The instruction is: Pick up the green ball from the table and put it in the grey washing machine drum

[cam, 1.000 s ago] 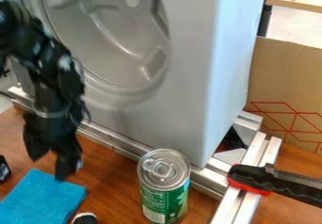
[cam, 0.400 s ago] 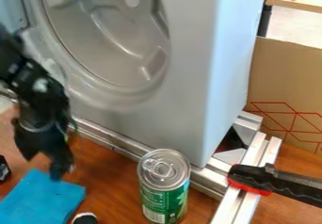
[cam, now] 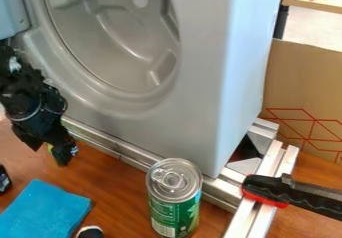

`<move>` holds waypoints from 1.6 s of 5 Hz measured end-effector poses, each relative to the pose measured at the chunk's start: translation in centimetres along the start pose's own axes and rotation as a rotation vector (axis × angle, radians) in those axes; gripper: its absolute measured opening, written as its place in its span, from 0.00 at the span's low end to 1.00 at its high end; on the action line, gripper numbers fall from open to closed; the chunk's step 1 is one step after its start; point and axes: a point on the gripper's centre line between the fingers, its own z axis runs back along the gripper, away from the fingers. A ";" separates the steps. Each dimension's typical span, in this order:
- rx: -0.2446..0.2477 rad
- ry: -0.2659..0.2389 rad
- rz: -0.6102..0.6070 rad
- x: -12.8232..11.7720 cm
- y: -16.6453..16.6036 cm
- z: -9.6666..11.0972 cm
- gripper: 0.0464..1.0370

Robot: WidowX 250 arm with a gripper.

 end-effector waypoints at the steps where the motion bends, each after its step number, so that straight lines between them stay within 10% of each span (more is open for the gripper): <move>1: 0.014 0.023 0.001 0.0 0.4 -1.2 0.96; 4: 0.161 0.116 0.014 1.0 1.7 -3.2 0.96; 8: 0.144 0.186 0.028 2.1 2.3 -6.0 0.96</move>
